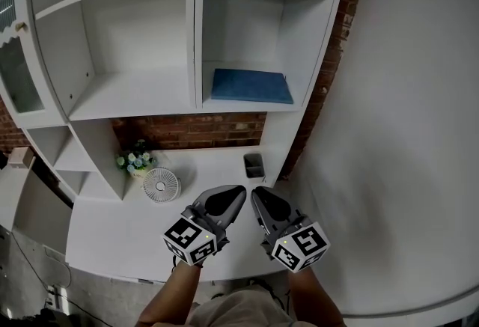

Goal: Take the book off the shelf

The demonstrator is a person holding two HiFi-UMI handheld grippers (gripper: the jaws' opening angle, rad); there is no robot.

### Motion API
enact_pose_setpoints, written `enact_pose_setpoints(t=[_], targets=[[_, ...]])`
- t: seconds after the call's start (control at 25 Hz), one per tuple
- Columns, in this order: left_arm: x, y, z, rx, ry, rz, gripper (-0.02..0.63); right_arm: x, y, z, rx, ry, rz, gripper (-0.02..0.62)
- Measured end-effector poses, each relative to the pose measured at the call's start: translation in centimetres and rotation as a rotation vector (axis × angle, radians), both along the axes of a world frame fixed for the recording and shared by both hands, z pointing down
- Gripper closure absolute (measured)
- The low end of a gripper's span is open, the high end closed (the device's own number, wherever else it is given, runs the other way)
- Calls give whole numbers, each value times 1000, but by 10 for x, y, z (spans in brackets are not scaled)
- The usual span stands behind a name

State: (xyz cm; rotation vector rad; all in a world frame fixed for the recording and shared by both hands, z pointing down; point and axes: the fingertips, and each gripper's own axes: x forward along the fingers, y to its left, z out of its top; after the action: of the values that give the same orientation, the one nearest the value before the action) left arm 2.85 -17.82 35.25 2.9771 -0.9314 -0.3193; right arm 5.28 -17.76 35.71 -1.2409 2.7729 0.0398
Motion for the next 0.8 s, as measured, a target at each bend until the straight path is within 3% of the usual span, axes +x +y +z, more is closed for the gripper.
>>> enact_pose_setpoints(t=[0.32, 0.8], targets=[[24, -25, -10, -8, -6, -29, 595, 23, -27, -12, 8, 26, -43, 557], [31, -52, -19, -12, -40, -96, 595, 26, -51, -25, 145, 385, -69, 520]])
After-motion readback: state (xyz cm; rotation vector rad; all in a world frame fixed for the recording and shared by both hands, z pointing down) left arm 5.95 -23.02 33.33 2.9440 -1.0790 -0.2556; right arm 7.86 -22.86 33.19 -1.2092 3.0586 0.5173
